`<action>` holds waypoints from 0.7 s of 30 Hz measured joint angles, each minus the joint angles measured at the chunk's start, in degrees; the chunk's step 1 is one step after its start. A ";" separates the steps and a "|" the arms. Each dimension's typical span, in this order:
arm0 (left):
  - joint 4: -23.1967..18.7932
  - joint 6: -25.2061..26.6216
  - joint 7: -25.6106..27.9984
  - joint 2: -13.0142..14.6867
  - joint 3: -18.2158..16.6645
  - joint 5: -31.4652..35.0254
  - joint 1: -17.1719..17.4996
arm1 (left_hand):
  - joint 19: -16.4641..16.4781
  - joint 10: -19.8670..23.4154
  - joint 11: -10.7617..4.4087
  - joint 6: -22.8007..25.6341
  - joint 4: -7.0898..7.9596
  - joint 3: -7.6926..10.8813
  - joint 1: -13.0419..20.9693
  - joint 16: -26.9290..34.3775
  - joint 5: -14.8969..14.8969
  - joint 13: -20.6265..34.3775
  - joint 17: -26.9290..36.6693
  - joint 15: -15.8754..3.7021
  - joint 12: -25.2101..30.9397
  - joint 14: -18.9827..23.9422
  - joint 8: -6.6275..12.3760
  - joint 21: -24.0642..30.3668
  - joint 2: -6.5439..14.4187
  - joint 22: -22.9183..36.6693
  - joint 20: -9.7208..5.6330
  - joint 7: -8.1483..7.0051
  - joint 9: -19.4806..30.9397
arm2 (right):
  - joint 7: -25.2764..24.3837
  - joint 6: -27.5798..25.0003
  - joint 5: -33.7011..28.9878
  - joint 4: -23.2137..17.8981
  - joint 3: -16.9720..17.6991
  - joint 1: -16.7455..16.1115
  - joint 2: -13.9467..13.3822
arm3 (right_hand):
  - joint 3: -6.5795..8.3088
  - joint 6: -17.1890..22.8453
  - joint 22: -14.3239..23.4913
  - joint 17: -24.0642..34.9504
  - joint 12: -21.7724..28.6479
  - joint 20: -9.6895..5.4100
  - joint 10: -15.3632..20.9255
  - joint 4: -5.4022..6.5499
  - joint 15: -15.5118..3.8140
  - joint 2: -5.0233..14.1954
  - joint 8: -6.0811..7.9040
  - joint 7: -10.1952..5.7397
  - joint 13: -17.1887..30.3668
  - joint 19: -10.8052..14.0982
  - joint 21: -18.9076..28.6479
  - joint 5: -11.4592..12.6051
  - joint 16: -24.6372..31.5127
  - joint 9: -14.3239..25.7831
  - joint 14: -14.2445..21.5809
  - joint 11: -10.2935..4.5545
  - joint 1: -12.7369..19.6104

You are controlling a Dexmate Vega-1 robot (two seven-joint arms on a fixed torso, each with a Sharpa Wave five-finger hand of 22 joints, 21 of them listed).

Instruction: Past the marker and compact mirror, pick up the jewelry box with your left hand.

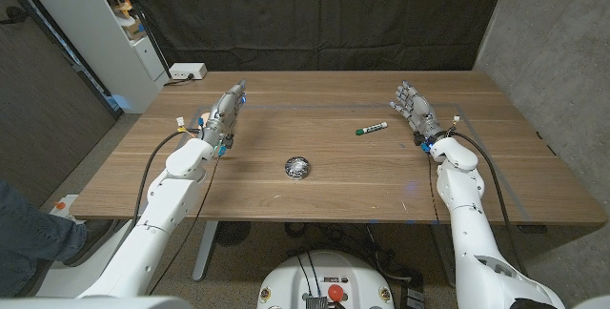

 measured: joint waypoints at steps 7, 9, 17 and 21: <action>-0.95 -0.77 0.07 0.23 -0.90 -0.02 1.02 | 0.00 0.02 -0.02 0.00 -0.41 -0.08 0.00 0.00 0.00 0.00 0.00 0.00 0.00 0.00 0.00 0.00 0.00 0.00 0.00 0.00 0.00 | 0.02 -0.25 -0.06 -0.99 0.01 -0.57 0.21 | 0.00 0.00 0.00 0.00 0.00 0.00 0.00 0.00 0.00 0.00 0.00 0.00 0.00 0.00 0.00 0.00 0.00 0.00 0.00 0.00 0.00; -1.18 -0.77 0.07 0.29 -1.13 -0.02 1.26 | 0.00 0.02 -0.02 0.00 -0.41 -0.08 0.00 0.00 0.00 0.00 0.00 0.00 0.00 0.00 0.00 0.00 0.00 0.00 0.00 0.00 0.00 | 0.02 -0.35 -0.13 -0.99 0.01 -0.57 0.21 | -0.14 0.00 0.00 0.00 0.00 0.00 0.00 -0.14 0.00 0.00 0.00 0.00 0.00 0.00 0.00 0.00 0.00 0.00 0.00 0.00 0.00; -2.26 -1.87 -0.54 0.63 -1.98 -0.37 2.32 | 0.00 0.02 -0.02 0.24 -0.41 -0.09 0.00 0.00 0.00 0.00 0.00 0.00 0.00 0.00 0.00 0.22 0.00 0.00 0.00 0.23 0.00 | 0.00 -0.69 -0.32 -2.47 0.01 -1.44 0.54 | -0.24 0.00 0.00 0.00 0.00 0.00 0.00 -0.24 0.00 0.00 0.00 0.00 0.00 0.00 0.00 0.00 0.00 0.00 0.00 0.00 0.00; -2.78 -2.00 -0.63 0.84 -2.42 -0.38 2.95 | 0.04 0.02 -0.02 0.23 -0.40 -0.09 0.00 0.00 0.00 0.00 0.00 0.00 0.41 0.00 0.00 0.22 0.00 0.00 0.03 0.23 0.00 | -0.03 -0.80 -0.40 -2.69 0.01 -1.57 0.59 | -0.24 0.00 0.00 0.00 0.00 0.00 0.00 -0.24 0.00 0.00 0.00 0.00 -0.01 0.00 0.00 0.00 0.00 0.00 0.00 0.00 0.00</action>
